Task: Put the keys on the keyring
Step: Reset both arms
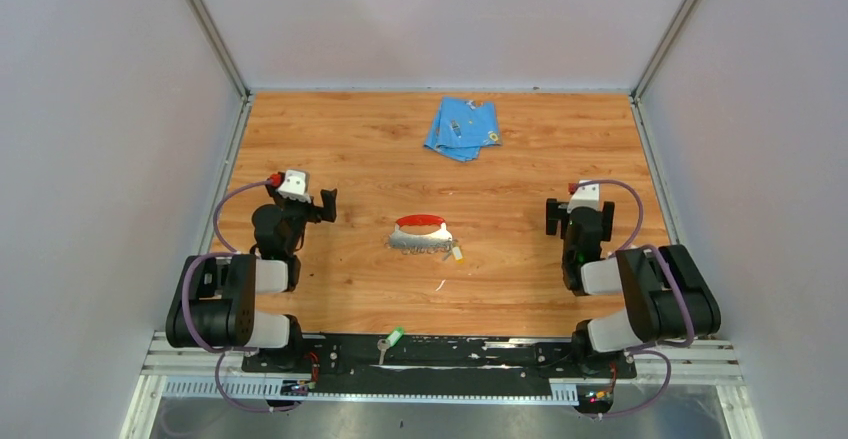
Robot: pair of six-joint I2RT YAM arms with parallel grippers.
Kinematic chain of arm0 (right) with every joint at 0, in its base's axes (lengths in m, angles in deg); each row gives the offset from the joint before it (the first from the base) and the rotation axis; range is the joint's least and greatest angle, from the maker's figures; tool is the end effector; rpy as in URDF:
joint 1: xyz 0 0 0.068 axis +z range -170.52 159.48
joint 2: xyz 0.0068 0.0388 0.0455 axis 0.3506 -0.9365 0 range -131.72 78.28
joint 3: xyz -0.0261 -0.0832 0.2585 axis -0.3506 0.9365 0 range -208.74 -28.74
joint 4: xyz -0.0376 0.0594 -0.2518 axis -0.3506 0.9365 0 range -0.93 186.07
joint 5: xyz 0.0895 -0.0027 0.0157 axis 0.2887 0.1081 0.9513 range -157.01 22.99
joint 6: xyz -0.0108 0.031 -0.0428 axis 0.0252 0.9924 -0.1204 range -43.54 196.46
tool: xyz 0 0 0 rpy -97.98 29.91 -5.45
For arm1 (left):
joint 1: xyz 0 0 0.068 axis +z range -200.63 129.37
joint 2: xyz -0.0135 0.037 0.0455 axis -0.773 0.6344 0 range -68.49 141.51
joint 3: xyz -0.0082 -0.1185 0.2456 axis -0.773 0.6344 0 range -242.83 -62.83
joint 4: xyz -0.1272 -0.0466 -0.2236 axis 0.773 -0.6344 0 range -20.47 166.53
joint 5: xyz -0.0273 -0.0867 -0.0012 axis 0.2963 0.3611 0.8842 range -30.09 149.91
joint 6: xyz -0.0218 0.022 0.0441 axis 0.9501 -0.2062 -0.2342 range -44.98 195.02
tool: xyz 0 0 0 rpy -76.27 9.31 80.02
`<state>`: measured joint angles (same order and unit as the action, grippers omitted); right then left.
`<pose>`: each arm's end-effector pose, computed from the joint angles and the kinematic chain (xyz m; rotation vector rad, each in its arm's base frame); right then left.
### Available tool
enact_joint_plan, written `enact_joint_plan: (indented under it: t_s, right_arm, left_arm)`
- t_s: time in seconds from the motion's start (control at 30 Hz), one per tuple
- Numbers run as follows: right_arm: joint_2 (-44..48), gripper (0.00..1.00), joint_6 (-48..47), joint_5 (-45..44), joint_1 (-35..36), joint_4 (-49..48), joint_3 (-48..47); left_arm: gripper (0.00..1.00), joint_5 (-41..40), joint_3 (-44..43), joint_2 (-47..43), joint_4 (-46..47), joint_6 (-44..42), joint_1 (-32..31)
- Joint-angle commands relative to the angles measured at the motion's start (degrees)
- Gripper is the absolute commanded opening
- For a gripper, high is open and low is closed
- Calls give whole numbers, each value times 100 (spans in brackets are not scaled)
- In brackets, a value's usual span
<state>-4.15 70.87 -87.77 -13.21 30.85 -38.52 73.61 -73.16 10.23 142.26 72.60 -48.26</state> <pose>0.2192 0.0155 0.1325 0.0517 1.8159 -0.3085 0.2230 0.0008 0.1616 0.1851 1.6067 -0.1289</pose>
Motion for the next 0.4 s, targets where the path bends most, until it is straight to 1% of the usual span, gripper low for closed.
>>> enact_joint_plan:
  t_s: [0.0, 0.1, 0.37]
  right_arm:
    - [278, 100, 88, 481, -298, 266, -396]
    - [279, 100, 84, 484, -301, 248, -391]
    - [272, 100, 84, 484, -302, 241, -392]
  left_arm:
    - [100, -148, -17, -7, -251, -131, -35]
    - [100, -157, 22, 36, -96, -123, -35]
    - [100, -126, -10, 24, -171, -138, -35]
